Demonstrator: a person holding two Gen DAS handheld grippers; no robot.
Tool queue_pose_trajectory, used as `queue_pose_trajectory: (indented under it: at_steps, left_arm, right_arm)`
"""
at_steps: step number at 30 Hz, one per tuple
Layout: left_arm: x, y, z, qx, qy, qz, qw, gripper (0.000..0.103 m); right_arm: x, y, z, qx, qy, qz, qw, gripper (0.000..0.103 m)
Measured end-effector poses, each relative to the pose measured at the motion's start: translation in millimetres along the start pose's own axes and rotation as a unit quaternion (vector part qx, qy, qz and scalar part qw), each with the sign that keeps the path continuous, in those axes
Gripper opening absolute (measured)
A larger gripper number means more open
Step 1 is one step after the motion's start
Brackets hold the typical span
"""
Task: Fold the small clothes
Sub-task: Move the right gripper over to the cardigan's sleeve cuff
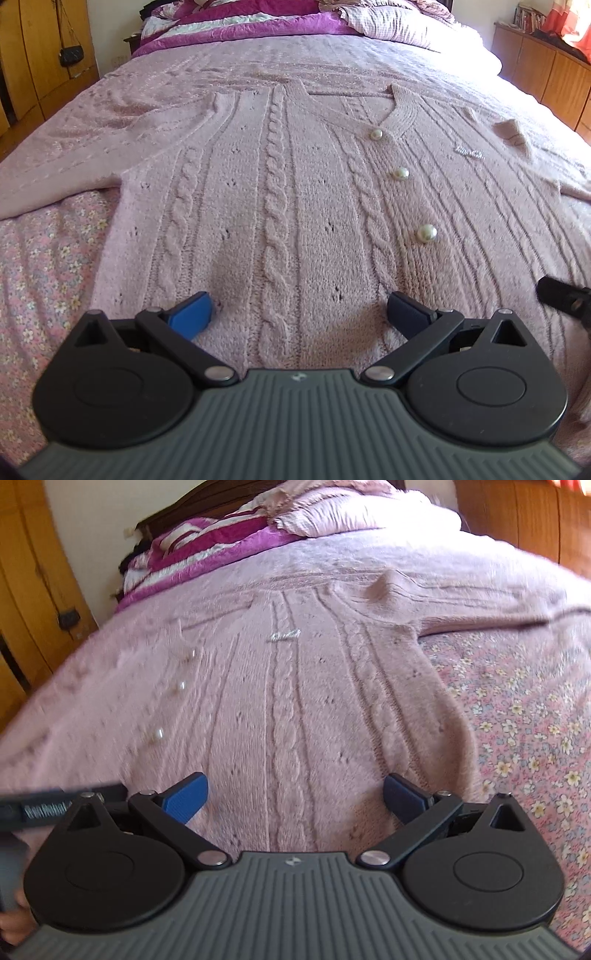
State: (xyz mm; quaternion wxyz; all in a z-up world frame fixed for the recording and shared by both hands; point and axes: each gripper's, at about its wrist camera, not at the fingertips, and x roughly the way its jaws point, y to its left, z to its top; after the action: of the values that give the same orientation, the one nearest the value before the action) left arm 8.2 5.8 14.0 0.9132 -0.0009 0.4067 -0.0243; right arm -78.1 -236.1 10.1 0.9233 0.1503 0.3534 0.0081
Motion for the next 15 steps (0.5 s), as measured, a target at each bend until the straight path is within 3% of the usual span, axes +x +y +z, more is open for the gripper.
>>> queue_pose_trajectory:
  at_steps: [7,15]
  left_arm:
    - [-9,-4,15,-0.008,0.001,-0.03,0.9995,0.103]
    - [2,-14,24,-0.008,0.011,-0.016,0.9998,0.103]
  right_arm:
    - [-21,-52,40,0.058,-0.041,-0.009,0.997,0.103]
    - [-28,-150,95,0.137,-0.112,-0.058,0.982,0.103]
